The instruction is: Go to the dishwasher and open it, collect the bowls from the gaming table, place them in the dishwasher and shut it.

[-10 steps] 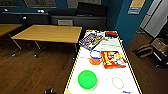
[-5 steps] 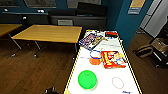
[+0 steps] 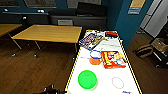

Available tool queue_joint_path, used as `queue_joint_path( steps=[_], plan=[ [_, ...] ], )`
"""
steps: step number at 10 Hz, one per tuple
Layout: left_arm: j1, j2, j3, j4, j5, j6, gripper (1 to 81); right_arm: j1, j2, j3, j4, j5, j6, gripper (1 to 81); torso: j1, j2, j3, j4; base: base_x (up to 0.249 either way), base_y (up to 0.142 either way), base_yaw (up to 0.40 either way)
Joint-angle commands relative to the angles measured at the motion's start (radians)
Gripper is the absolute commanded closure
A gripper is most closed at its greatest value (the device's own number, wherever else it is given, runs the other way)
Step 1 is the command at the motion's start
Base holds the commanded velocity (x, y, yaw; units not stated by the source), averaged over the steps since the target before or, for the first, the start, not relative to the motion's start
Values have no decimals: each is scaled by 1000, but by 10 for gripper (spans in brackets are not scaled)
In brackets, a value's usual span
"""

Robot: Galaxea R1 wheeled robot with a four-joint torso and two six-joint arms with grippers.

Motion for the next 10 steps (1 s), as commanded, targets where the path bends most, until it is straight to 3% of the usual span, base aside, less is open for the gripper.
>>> queue_joint_path(
  steps=[1,3,8,10],
  plan=[
    [-117,-39,-25,-19,45,-11,10,37,-55,12,-20,-38,2,811,0,0,0,0,0,0,0],
    [-117,-50,-65,-19,45,-11,10,37,-55,8,-20,-38,2,811,0,0,0,0,0,0,0],
    [-185,24,-85,-22,51,-19,10,41,-49,8,-20,-38,2,811,0,0,0,0,0,0,0],
    [-227,42,-85,-20,100,-19,10,43,-49,9,-20,-38,2,811,0,0,0,0,0,0,0]
  ],
)
